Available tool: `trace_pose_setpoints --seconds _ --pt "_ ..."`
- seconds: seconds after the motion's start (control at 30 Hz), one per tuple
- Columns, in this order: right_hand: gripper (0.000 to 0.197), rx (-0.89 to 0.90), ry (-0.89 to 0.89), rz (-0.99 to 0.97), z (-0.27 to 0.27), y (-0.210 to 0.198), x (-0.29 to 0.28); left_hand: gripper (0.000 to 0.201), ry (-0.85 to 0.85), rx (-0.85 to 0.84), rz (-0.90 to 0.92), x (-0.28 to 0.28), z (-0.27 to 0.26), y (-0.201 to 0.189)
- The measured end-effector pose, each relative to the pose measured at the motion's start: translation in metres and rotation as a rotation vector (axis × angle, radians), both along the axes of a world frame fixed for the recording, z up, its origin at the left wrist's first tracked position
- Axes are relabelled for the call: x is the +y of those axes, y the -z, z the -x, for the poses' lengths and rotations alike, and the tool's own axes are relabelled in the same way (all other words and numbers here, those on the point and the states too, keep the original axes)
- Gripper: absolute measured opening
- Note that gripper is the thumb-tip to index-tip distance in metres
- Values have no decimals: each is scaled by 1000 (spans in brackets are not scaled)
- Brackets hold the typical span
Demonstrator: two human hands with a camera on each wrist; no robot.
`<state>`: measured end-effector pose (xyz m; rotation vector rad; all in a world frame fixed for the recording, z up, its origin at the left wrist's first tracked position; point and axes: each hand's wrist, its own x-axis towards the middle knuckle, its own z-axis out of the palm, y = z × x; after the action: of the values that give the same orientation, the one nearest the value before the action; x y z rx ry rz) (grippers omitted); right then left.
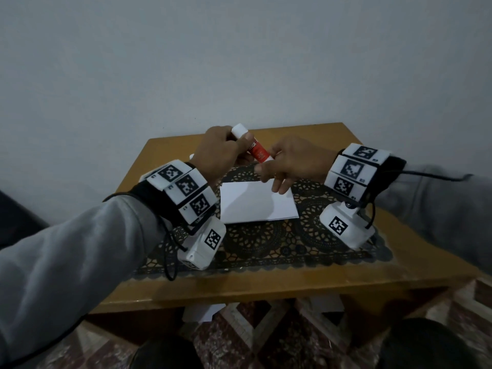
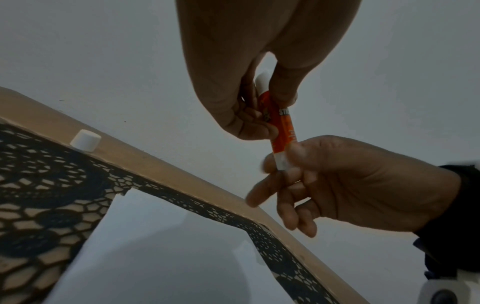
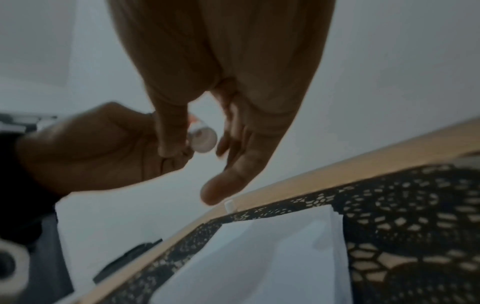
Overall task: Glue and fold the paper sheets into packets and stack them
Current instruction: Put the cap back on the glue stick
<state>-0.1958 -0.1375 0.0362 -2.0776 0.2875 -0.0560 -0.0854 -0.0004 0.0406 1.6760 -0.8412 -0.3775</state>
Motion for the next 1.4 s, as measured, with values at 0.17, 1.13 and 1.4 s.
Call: trace_pose_setpoints --seconds 0.17,1.13,1.4 --pt "23 -26 26 -11 3 -2 1 22 12 -6 4 2 4 0" --pt "24 -101 27 30 -7 10 9 21 60 12 -14 10 -8 8" --pt "30 -72 0 -7 -14 18 7 22 39 36 -10 13 -18 14"
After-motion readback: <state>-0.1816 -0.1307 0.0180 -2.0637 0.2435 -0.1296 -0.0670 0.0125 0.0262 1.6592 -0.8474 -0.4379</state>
